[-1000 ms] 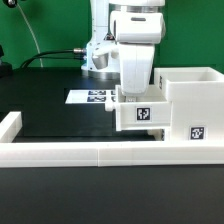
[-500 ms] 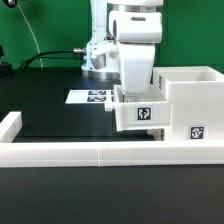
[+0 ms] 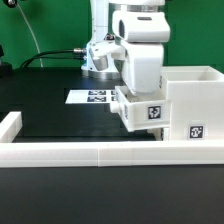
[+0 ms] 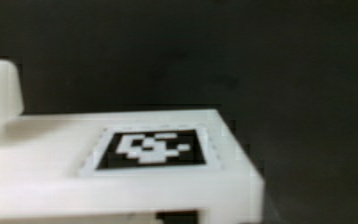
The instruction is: Assemble drawer
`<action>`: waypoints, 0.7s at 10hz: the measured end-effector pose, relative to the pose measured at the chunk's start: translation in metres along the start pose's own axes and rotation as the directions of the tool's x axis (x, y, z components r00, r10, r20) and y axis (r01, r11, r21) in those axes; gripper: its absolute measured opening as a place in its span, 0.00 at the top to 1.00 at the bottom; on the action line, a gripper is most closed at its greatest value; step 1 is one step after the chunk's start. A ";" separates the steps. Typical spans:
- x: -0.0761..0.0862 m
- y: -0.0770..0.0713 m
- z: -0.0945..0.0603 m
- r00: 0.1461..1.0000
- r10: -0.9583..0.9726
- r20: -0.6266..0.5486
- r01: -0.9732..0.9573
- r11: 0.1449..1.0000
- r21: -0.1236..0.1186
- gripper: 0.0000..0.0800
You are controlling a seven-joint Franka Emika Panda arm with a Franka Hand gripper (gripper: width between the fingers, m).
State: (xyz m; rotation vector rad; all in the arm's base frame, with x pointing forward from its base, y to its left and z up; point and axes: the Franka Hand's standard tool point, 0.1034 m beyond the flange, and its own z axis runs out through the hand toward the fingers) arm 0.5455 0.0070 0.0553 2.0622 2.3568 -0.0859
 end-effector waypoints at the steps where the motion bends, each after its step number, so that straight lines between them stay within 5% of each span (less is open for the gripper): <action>1: 0.000 0.002 0.000 1.000 -0.025 0.012 0.025 1.000 -0.009 0.94; 7: 0.004 0.003 -0.001 0.999 0.044 0.011 -0.043 0.999 -0.016 0.94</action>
Offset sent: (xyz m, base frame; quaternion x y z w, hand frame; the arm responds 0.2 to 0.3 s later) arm 0.0000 0.0000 0.0000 0.0000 0.0000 0.0000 1.0000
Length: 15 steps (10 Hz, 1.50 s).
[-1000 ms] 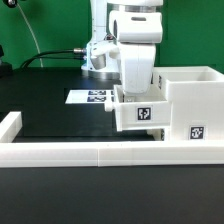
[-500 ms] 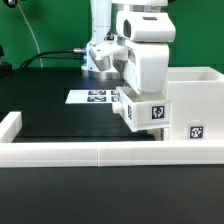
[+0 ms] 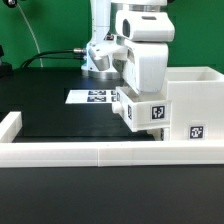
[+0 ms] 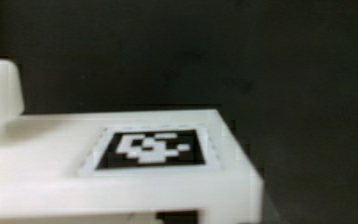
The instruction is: Assemble drawer
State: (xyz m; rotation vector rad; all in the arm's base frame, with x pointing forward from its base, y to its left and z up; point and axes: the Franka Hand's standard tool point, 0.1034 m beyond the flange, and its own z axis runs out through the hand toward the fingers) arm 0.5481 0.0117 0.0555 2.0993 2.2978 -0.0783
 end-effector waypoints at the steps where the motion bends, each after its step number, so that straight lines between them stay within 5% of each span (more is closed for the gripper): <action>1: 0.002 -0.001 0.000 1.000 0.026 0.001 -0.026 1.000 0.003 0.94; 8: 0.006 -0.003 0.001 0.994 0.107 0.002 -0.107 0.994 0.008 0.94; 10: 0.006 -0.001 -0.006 0.994 0.106 0.005 -0.106 0.994 0.001 0.55; 11: 0.006 -0.001 -0.012 0.994 0.104 0.011 -0.105 0.995 0.002 0.55; 12: 0.004 -0.001 -0.018 0.994 0.104 0.019 -0.104 0.995 0.006 0.31; 15: -0.015 -0.004 -0.045 0.998 0.041 0.056 -0.043 0.999 0.030 0.20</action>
Offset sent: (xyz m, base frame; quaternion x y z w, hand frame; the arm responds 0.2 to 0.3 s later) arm 0.0026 0.0093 -0.0031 -0.0119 0.0122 0.0862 0.9961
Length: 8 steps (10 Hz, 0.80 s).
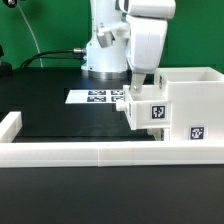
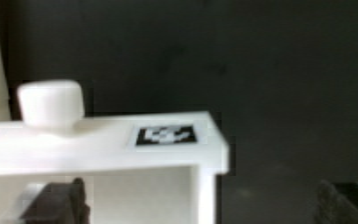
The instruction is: Assemble drawer
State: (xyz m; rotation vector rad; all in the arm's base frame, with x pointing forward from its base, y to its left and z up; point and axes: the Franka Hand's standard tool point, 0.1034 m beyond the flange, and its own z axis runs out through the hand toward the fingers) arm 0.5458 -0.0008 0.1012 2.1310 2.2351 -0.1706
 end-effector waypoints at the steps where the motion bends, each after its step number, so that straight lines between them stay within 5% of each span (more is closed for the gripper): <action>1: -0.014 -0.002 -0.007 0.999 -0.037 0.011 0.037 0.999 0.008 0.19; 4: -0.051 0.002 -0.018 0.990 -0.142 0.011 0.142 0.990 0.016 0.19; 8: -0.064 0.010 0.010 0.958 -0.213 -0.191 0.222 0.975 0.023 0.19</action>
Offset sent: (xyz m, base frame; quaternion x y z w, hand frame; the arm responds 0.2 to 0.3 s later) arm 0.0254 -0.0344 0.0334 0.0169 -0.0012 -0.0921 0.9956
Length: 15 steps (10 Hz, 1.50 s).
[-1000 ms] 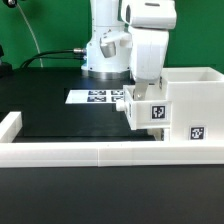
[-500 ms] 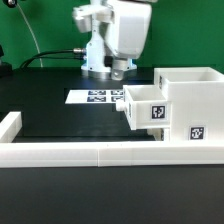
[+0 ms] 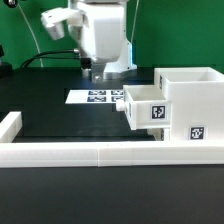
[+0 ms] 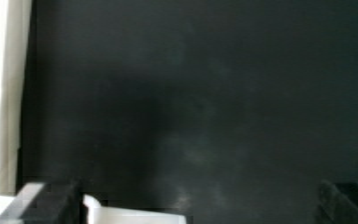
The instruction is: Assemble drawer
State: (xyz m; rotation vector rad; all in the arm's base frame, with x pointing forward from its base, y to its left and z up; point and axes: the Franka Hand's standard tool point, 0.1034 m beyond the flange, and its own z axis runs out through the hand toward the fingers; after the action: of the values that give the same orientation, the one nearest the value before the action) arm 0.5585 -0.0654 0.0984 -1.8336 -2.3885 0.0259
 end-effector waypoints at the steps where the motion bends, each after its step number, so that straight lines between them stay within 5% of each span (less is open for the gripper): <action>1: 0.000 0.002 0.014 0.998 0.005 -0.057 -0.004 1.000 0.006 0.19; 5: 0.023 0.010 0.044 0.990 0.086 -0.115 -0.082 0.996 0.042 0.19; 12: 0.069 0.024 0.048 0.974 0.200 -0.110 -0.193 0.979 0.069 0.19; 15: 0.066 0.022 0.048 0.974 0.197 -0.108 -0.189 0.979 0.075 0.19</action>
Offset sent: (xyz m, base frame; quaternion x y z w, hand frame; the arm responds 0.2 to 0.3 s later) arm 0.0038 0.0385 -0.0277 -0.0040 0.0392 0.0490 0.9980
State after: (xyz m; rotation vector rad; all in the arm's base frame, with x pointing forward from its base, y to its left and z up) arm 0.5571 0.0075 0.0547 -1.9735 -2.1017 0.0146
